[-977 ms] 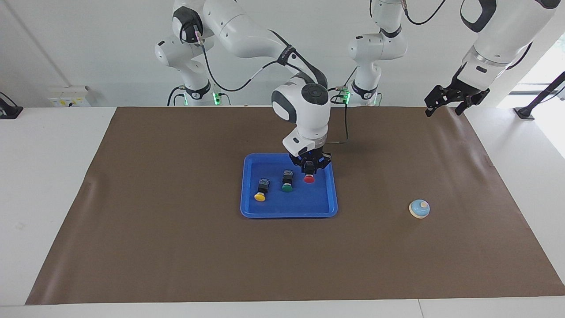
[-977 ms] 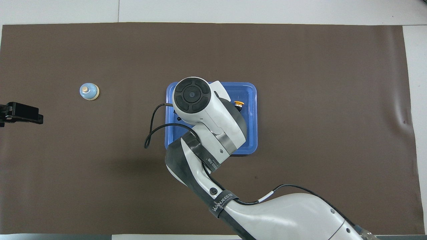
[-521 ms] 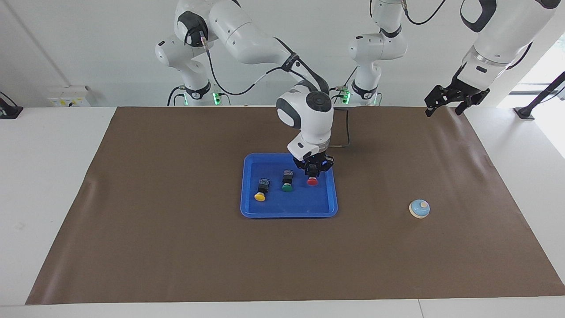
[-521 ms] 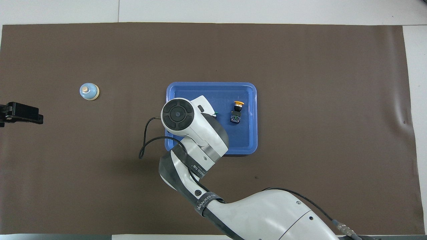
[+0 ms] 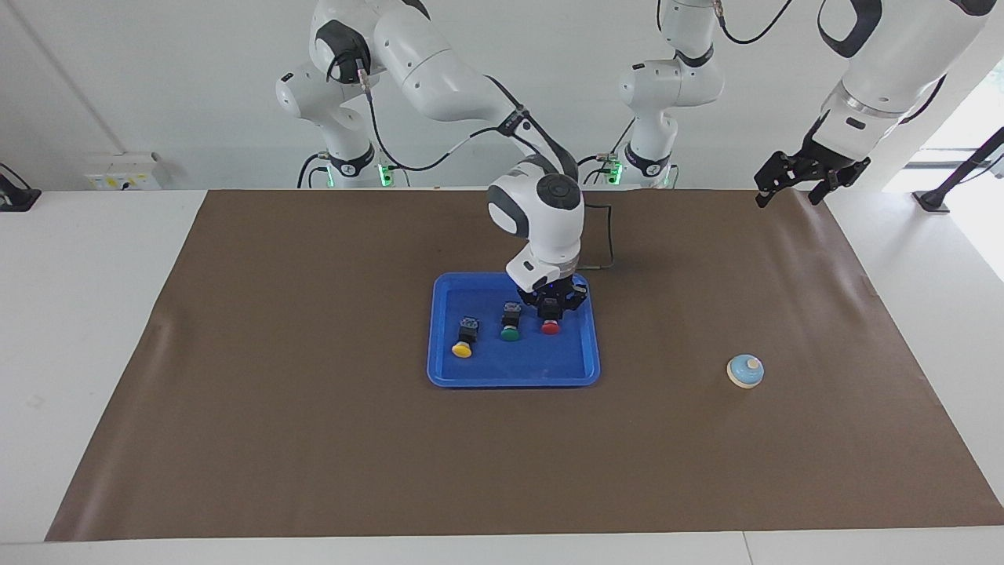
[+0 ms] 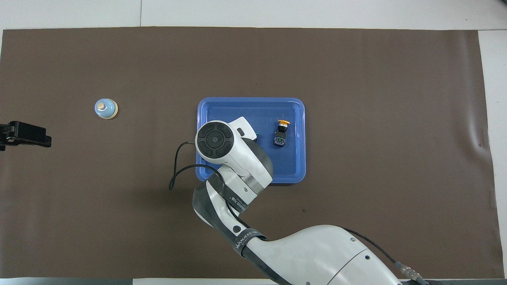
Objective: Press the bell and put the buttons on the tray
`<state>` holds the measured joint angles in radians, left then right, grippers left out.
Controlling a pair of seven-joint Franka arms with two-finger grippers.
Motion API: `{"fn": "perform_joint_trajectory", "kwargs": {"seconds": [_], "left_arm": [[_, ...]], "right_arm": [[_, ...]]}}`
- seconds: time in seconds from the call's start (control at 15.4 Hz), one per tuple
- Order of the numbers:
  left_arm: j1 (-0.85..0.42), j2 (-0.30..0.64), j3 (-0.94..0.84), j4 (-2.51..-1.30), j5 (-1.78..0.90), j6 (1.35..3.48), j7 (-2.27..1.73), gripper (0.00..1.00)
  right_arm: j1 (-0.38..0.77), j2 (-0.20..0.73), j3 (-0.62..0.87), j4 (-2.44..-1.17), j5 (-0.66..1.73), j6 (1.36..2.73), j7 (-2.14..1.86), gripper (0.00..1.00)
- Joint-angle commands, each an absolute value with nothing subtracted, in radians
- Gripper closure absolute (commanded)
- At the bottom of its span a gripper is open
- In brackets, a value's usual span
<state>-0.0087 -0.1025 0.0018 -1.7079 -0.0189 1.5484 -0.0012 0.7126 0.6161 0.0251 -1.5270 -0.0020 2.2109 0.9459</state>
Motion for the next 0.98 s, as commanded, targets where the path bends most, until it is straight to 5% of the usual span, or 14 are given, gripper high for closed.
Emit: {"fn": "perform_joint_trajectory", "kwargs": {"seconds": [0.0, 0.91], "left_arm": [[-0.011, -0.109, 0.006, -1.703, -0.028, 1.531, -0.002, 0.00], [-0.011, -0.109, 0.006, -1.703, -0.028, 1.531, -0.002, 0.00]], "right_arm": [[0.695, 0.594, 0.026, -1.488, 0.014, 2.133, 0.980, 0.00], [0.284, 0.376, 0.020, -1.434, 0.041, 1.873, 0.623, 0.00]]}}
